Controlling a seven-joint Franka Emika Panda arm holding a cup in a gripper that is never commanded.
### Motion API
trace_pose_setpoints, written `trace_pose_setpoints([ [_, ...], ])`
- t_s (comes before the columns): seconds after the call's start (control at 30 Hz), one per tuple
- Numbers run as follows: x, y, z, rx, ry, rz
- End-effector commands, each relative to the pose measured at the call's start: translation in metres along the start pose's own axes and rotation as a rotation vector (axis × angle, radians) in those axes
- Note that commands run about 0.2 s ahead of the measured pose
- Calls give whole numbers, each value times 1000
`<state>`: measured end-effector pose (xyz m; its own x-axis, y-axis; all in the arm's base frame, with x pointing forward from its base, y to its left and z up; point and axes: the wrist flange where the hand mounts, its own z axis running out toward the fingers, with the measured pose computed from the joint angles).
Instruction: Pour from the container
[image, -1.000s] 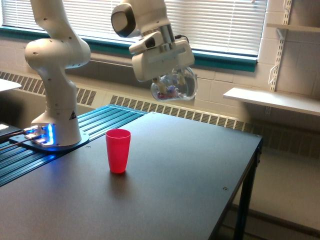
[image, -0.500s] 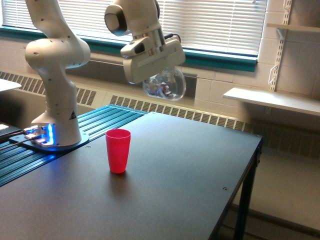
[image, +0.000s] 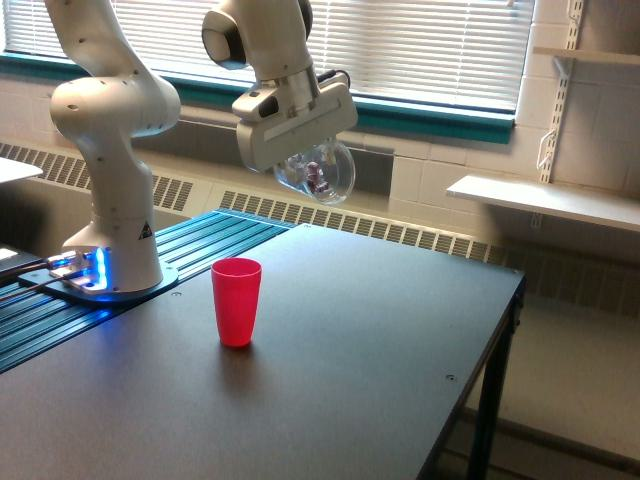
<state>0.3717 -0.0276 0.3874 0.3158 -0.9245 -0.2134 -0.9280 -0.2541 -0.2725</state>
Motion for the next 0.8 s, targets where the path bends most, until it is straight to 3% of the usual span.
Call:
trace_pose_setpoints([
  [0.03,-14,6,4,-27,2,-16],
  [0.4,-30,21,14,-59,48,29],
  [0.8,-42,46,22,-77,28,114],
])
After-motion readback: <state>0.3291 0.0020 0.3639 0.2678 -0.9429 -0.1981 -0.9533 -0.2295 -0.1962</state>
